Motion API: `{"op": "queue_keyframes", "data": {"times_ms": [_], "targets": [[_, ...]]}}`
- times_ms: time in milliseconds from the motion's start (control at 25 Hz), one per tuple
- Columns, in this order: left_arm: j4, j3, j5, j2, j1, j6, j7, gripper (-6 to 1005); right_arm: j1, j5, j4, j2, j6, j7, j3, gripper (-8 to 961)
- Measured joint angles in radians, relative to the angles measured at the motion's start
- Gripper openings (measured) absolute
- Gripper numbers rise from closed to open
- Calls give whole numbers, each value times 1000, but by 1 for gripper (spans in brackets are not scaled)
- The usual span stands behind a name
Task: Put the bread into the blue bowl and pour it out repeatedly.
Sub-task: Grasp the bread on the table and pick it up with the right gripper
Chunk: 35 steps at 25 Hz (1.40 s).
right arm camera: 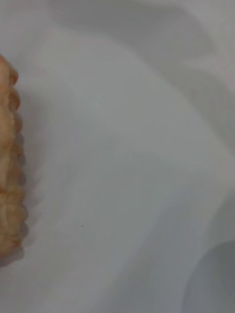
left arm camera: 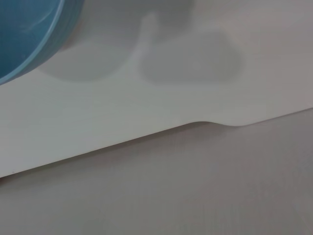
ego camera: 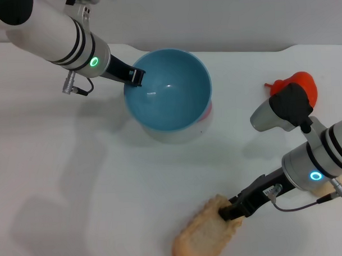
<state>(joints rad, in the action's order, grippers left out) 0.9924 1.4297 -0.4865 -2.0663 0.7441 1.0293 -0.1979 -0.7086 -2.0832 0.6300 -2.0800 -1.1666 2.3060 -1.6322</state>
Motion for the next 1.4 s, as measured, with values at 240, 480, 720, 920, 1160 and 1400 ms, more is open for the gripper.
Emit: {"op": "queue_keyframes", "data": {"times_ms": [240, 480, 720, 920, 1160, 1400], "targets": [[0, 0, -1, 0, -1, 0, 0, -1, 14, 0, 18, 2, 5, -28, -4, 371], [-1, 0, -1, -1, -2, 0, 0, -1, 19, 1, 19, 6, -22, -26, 8, 299], [-3, 0, -1, -2, -2, 0, 1, -2, 25, -2, 14, 10, -104, -13, 98, 248], [-3, 0, -1, -2, -2, 0, 2, -2, 61, -8, 32, 27, -102, -12, 168, 210], [-5, 2, -1, -1, -1, 4, 4, -2, 132, -23, 148, 53, -131, -13, 182, 185], [-14, 18, -1, 2, 10, 38, 8, -2, 199, -129, 331, 52, -277, -43, 369, 125]]}}
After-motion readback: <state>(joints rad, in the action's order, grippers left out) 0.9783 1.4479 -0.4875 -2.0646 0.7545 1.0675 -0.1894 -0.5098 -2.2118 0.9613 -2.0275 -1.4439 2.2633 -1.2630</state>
